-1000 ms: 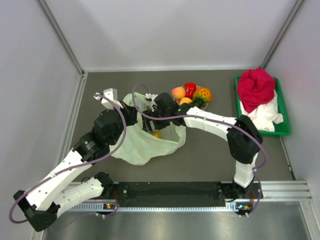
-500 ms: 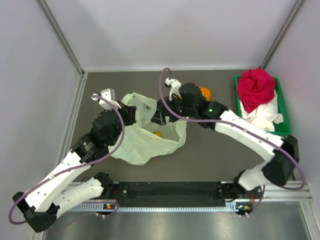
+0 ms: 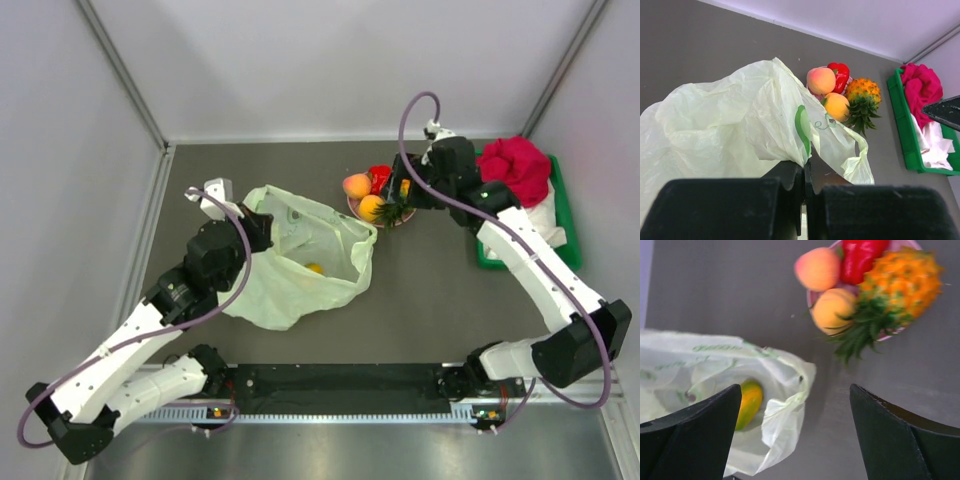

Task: Place the fruits into the plastic bag

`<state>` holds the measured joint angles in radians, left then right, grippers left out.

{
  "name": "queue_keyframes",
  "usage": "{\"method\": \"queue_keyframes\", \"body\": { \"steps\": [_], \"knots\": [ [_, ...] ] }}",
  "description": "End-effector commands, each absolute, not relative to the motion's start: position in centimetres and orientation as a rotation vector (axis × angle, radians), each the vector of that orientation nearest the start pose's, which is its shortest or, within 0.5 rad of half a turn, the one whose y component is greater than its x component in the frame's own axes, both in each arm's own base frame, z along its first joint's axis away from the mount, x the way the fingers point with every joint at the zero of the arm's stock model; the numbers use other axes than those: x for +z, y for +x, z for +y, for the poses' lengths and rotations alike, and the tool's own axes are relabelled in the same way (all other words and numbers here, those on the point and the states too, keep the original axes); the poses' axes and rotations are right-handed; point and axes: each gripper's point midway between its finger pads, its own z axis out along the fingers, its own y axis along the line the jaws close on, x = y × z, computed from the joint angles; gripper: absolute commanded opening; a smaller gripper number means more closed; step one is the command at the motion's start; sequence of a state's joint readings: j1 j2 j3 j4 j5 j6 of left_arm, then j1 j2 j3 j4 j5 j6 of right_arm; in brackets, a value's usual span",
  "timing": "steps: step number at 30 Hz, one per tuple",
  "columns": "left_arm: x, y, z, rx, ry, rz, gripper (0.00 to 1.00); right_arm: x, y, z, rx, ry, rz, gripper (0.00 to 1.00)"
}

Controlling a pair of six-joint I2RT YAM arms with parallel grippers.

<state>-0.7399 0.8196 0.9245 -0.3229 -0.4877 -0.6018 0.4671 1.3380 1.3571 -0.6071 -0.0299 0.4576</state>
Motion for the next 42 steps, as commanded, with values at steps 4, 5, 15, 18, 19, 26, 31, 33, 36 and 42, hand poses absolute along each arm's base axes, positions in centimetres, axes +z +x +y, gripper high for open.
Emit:
{"method": "queue_keyframes", "body": {
  "steps": [4,5,15,18,19,26,31,33,36,42],
  "knots": [
    [31.3,26.1,-15.0,-0.564,-0.294,1.738,0.00,25.9,36.0,15.6,0.471,0.312,2.272,0.89],
    [31.2,26.2,-15.2,-0.564,-0.292,1.742,0.00,25.8,36.5,15.7,0.486,0.348,2.261,0.89],
    [31.1,26.5,-15.7,-0.562,-0.262,1.752,0.00,21.5,40.7,15.3,0.425,0.631,2.351,0.91],
    [30.9,26.5,-15.8,-0.561,-0.260,1.755,0.00,20.0,41.2,15.6,0.416,0.677,2.372,0.91],
    [31.0,26.5,-15.8,-0.564,-0.260,1.754,0.00,19.1,41.5,15.5,0.398,0.690,2.381,0.91],
    [30.7,26.8,-15.9,-0.559,-0.262,1.754,0.00,16.4,42.1,14.9,0.328,0.769,2.398,0.91],
    [30.4,27.2,-16.4,-0.559,-0.257,1.760,0.00,14.5,43.0,15.1,0.294,0.790,2.421,0.91],
    [30.5,27.3,-16.6,-0.558,-0.251,1.757,0.00,13.5,43.2,14.9,0.263,0.799,2.437,0.91],
    [30.5,27.5,-16.8,-0.556,-0.239,1.761,0.00,13.0,43.8,15.0,0.253,0.795,2.433,0.90],
    [30.2,27.5,-16.8,-0.554,-0.243,1.766,0.00,11.4,44.4,15.6,0.257,0.784,2.468,0.89]
  ]
}}
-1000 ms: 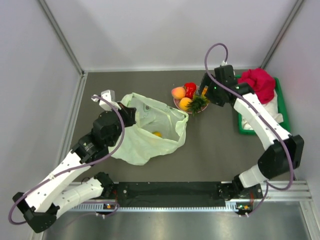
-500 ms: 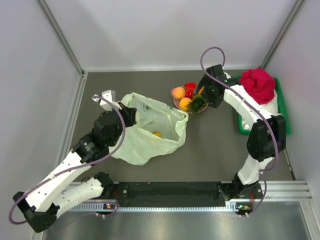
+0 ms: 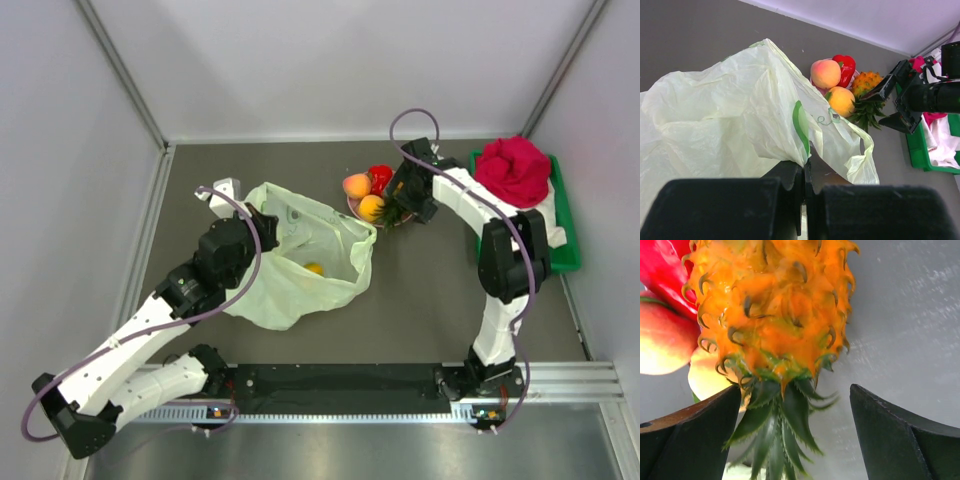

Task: Place the fruits into the plastic bag

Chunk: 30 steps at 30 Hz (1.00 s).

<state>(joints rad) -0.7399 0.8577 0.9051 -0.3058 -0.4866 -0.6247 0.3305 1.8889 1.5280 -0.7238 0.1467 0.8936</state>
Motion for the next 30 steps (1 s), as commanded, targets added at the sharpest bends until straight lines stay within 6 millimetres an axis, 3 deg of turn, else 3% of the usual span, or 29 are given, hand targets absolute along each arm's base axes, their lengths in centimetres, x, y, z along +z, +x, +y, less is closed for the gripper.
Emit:
{"method": "queue_keyframes", "body": {
  "steps": [1,13,25,30],
  "knots": [
    [30.3,27.5,-16.8,-0.557,-0.245,1.763,0.00,11.0,44.6,15.6,0.252,0.785,2.474,0.89],
    [30.3,27.4,-16.4,-0.554,-0.267,1.753,0.00,10.0,45.6,16.1,0.294,0.804,2.432,0.82],
    [30.0,27.1,-16.1,-0.554,-0.276,1.756,0.00,9.4,45.4,16.1,0.318,0.807,2.407,0.58],
    [30.0,27.1,-16.0,-0.555,-0.279,1.755,0.00,10.4,45.4,15.8,0.325,0.804,2.377,0.52]
  ]
}}
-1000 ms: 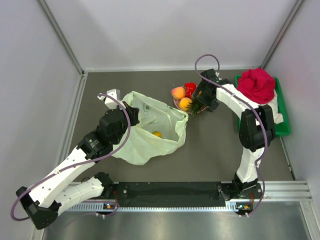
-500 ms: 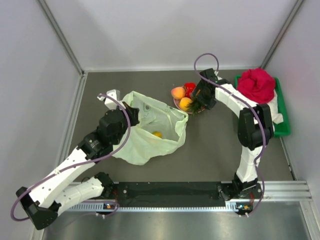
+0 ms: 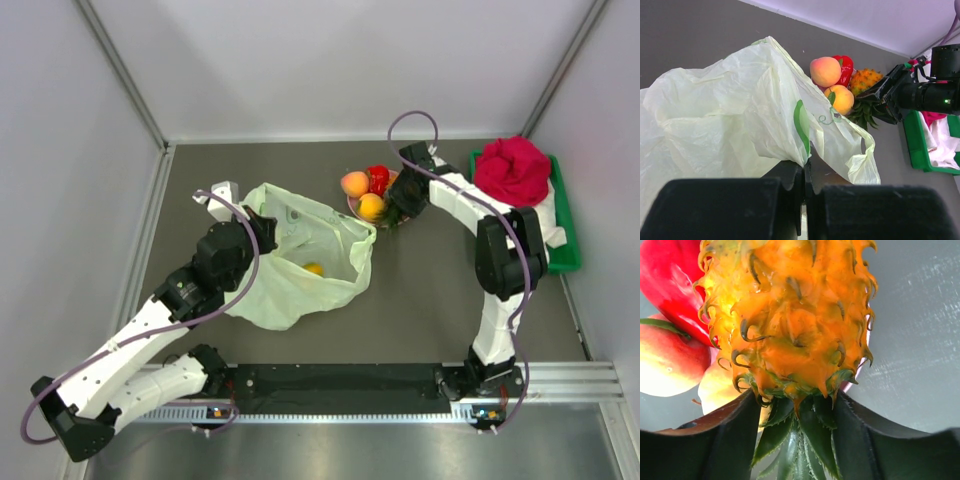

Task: Place the fruits into the plastic bag

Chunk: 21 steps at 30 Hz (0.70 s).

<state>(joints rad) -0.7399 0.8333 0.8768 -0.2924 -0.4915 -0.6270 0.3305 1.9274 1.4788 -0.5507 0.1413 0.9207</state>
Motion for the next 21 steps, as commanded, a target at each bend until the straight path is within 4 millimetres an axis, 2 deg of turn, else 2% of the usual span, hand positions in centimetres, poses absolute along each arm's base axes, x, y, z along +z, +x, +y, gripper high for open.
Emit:
{"method": "queue_keyframes", "body": {
  "steps": [1,9,12,15,21],
  "knots": [
    [29.9,27.1,-16.0,-0.555,-0.283,1.756,0.00,10.7,45.4,15.8,0.326,0.804,2.370,0.51],
    [29.8,27.0,-16.0,-0.555,-0.284,1.758,0.00,14.0,45.5,14.9,0.304,0.794,2.298,0.43],
    [29.9,27.0,-15.9,-0.556,-0.287,1.756,0.00,14.4,45.4,14.4,0.290,0.802,2.275,0.40],
    [29.7,27.0,-15.9,-0.555,-0.290,1.758,0.00,14.7,45.2,14.2,0.289,0.794,2.272,0.33],
    [29.7,26.9,-15.8,-0.552,-0.290,1.757,0.00,15.2,45.0,14.0,0.275,0.773,2.270,0.27]
  ]
}}
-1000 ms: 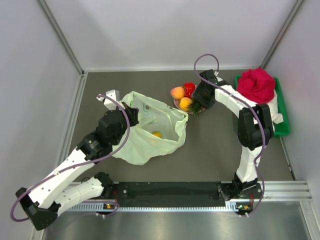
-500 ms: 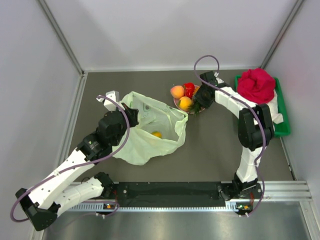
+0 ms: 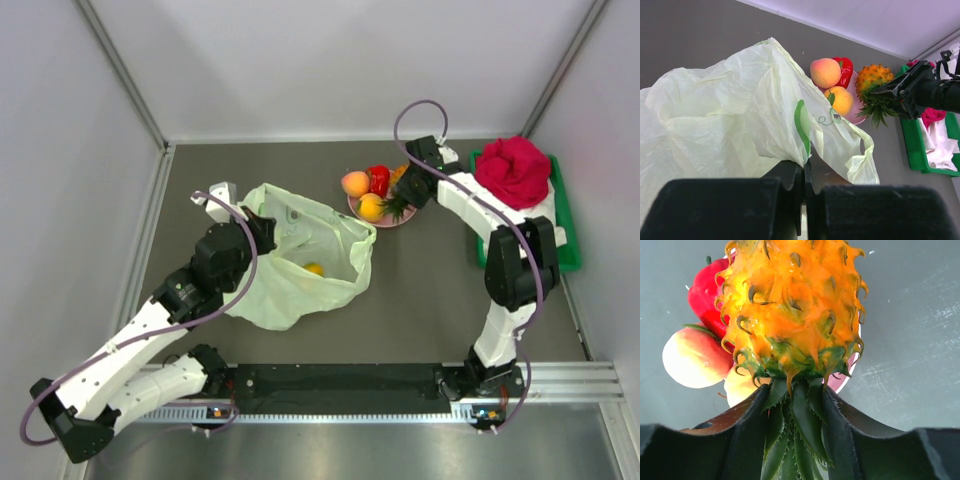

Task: Place the fruits into the plastic bag

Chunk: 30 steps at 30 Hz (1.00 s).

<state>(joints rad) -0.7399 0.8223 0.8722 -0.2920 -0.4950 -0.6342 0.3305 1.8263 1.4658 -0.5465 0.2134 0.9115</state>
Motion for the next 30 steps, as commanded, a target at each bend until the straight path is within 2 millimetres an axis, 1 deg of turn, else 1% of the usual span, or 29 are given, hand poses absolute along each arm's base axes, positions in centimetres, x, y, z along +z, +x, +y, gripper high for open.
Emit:
{"method": "queue_keyframes", "body": {
  "steps": [1,2,3,4,7,8,9,13,15,20,24,25,27,28,29,30],
  "knots": [
    [29.7,26.9,-15.8,-0.552,-0.293,1.758,0.00,15.4,44.9,13.7,0.263,0.768,2.267,0.26],
    [29.7,26.9,-15.7,-0.551,-0.294,1.758,0.00,16.0,44.9,13.4,0.254,0.765,2.252,0.25],
    [29.6,26.9,-15.7,-0.549,-0.293,1.760,0.00,16.2,44.7,13.2,0.243,0.753,2.251,0.22],
    [29.6,26.9,-15.7,-0.550,-0.296,1.758,0.00,16.9,44.6,13.0,0.241,0.748,2.235,0.20],
    [29.5,26.9,-15.8,-0.550,-0.295,1.760,0.00,17.8,44.4,12.5,0.220,0.717,2.220,0.14],
    [29.6,27.0,-15.8,-0.551,-0.294,1.758,0.00,18.4,44.2,12.3,0.220,0.711,2.208,0.13],
    [29.6,27.1,-15.9,-0.551,-0.292,1.758,0.00,18.7,44.2,12.1,0.211,0.704,2.204,0.10],
    [29.7,27.3,-16.2,-0.553,-0.281,1.761,0.00,20.5,43.9,11.6,0.203,0.665,2.169,0.03],
    [29.7,27.4,-16.4,-0.553,-0.276,1.763,0.00,21.9,43.7,11.4,0.206,0.629,2.146,0.00],
    [29.6,27.5,-16.8,-0.559,-0.261,1.771,0.00,25.3,43.0,11.3,0.227,0.520,2.099,0.00],
    [29.6,27.6,-17.2,-0.565,-0.245,1.780,0.00,27.8,42.5,12.7,0.323,0.394,2.078,0.00],
    [29.6,27.7,-17.2,-0.565,-0.245,1.781,0.00,28.7,42.0,13.7,0.392,0.337,2.075,0.00],
    [29.8,27.7,-17.4,-0.573,-0.243,1.780,0.00,29.4,41.2,15.0,0.470,0.229,2.070,0.00],
    [30.1,27.8,-17.5,-0.579,-0.246,1.777,0.00,30.2,40.8,16.7,0.577,0.142,2.051,0.00],
    [30.5,27.9,-17.7,-0.583,-0.247,1.774,0.00,30.6,39.9,17.4,0.623,0.077,2.037,0.00],
    [30.5,27.9,-17.8,-0.590,-0.245,1.777,0.00,31.0,39.5,18.1,0.669,0.030,2.023,0.00]
  ]
}}
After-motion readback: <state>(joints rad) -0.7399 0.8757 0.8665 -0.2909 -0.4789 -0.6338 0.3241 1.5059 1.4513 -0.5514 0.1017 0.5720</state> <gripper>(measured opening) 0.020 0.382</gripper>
